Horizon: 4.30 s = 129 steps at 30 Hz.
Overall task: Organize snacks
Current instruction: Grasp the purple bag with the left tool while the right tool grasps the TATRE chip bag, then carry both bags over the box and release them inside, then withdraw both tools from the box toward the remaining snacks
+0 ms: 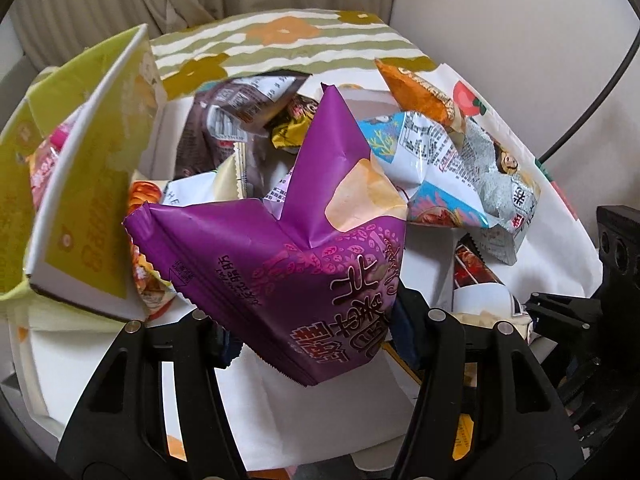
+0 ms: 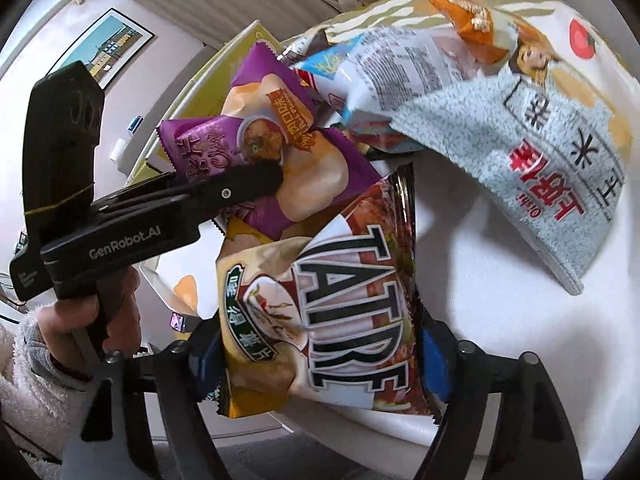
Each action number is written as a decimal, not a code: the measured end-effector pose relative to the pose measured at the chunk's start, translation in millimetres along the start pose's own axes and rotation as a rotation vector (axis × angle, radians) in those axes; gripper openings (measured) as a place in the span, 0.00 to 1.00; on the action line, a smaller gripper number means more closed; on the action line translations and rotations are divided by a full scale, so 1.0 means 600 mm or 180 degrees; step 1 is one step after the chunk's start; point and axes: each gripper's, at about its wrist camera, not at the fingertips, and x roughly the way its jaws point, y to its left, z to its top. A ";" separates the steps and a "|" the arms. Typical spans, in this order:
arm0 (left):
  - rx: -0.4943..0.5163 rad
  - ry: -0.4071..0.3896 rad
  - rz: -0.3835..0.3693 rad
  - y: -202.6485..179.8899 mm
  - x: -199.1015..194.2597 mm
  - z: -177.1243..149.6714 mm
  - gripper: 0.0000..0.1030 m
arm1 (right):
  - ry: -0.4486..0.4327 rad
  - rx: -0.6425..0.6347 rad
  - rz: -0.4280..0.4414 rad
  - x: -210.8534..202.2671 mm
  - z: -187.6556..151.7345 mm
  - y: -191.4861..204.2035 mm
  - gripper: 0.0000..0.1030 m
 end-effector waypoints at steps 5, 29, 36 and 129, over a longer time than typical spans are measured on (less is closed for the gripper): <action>-0.0030 -0.0063 0.0049 -0.001 -0.026 0.001 0.54 | -0.0001 -0.0071 -0.0036 -0.021 -0.009 0.015 0.72; -0.0579 -0.0830 0.0576 0.166 -0.266 0.074 0.54 | -0.0368 -0.0848 -0.0142 -0.101 0.171 0.200 0.72; -0.0769 -0.0833 0.0692 0.306 -0.286 0.088 0.54 | -0.0485 -0.1062 -0.0151 -0.054 0.249 0.297 0.72; -0.0226 -0.0662 -0.0314 0.081 -0.217 0.105 1.00 | -0.1260 -0.0012 -0.1672 -0.240 0.145 0.186 1.00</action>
